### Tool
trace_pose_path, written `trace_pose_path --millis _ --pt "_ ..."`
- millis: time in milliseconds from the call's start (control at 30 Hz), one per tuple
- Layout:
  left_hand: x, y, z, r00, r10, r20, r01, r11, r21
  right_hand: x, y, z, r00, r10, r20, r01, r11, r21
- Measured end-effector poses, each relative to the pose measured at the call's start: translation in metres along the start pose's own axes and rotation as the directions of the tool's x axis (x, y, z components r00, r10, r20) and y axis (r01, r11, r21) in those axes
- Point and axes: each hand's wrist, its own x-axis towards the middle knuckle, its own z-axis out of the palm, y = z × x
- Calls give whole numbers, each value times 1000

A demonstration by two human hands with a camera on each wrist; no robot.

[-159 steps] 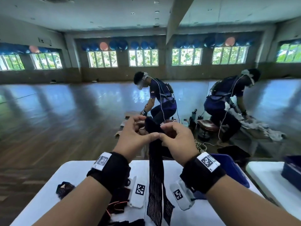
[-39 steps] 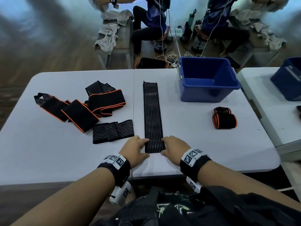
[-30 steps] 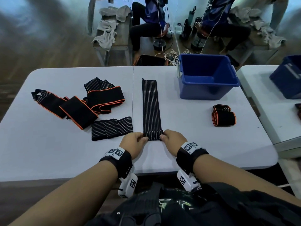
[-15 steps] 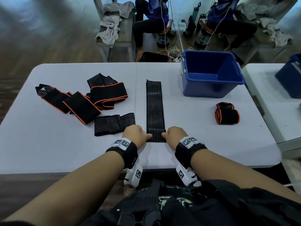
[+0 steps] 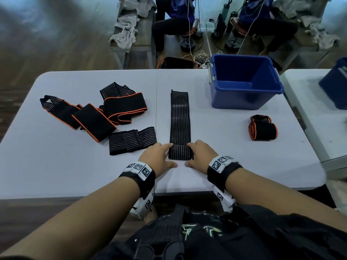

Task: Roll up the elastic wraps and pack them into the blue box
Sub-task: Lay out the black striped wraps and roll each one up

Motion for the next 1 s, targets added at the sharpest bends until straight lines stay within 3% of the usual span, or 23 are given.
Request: trace_pose_path --millis 133,300,667,800,867,1000 --pt "3 -1 -2 997 -36 -66 27 990 -140 4 2 -4 1000 15 -25 -13 997 76" --pt "7 9 -2 985 -157 -65 132 948 -291 9 6 -9 982 182 -51 -158 939 306" --pt "23 20 -6 961 -266 71 275 932 -237 26 4 -5 928 373 19 -349 846 403" --pt "24 25 -10 953 -298 57 302 948 -101 17 2 -6 937 343 -65 -291 872 394" --pt "24 23 -10 957 -290 -19 283 945 -166 10 0 -9 951 291 -107 -236 903 360" --pt "24 25 -10 982 -184 -53 174 973 -149 6 -4 -12 973 180 -142 -146 964 224"
